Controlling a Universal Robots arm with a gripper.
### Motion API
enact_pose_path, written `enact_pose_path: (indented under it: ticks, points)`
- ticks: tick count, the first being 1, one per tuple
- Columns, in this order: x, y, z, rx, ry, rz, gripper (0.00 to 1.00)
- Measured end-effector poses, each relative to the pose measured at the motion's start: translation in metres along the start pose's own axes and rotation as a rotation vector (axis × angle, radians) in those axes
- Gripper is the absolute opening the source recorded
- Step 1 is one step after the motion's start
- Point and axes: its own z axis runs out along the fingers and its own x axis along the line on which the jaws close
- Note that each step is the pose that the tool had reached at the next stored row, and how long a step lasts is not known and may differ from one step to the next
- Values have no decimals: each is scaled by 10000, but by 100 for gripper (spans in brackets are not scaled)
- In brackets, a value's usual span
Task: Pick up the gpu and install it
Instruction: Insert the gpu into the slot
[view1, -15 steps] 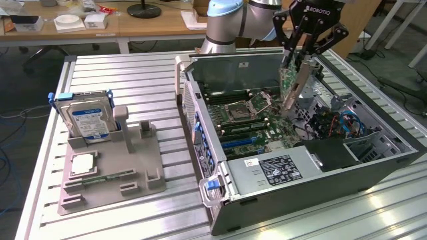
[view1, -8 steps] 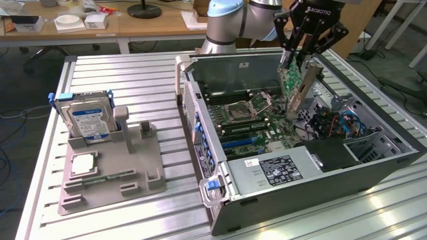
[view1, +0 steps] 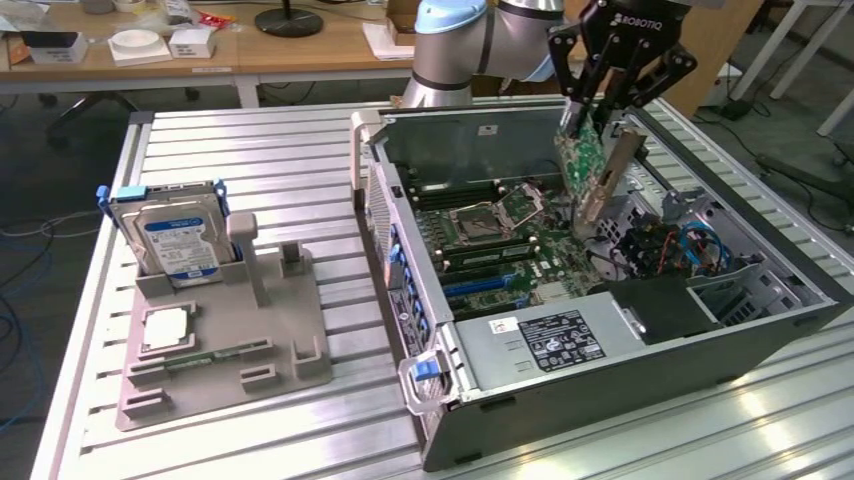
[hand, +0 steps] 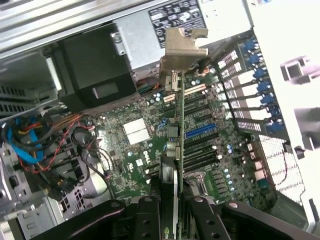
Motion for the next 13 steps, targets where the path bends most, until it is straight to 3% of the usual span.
enact_pose_path:
  ticks: [13]
  points:
    - [0,0,3,39,-48,2364,26]
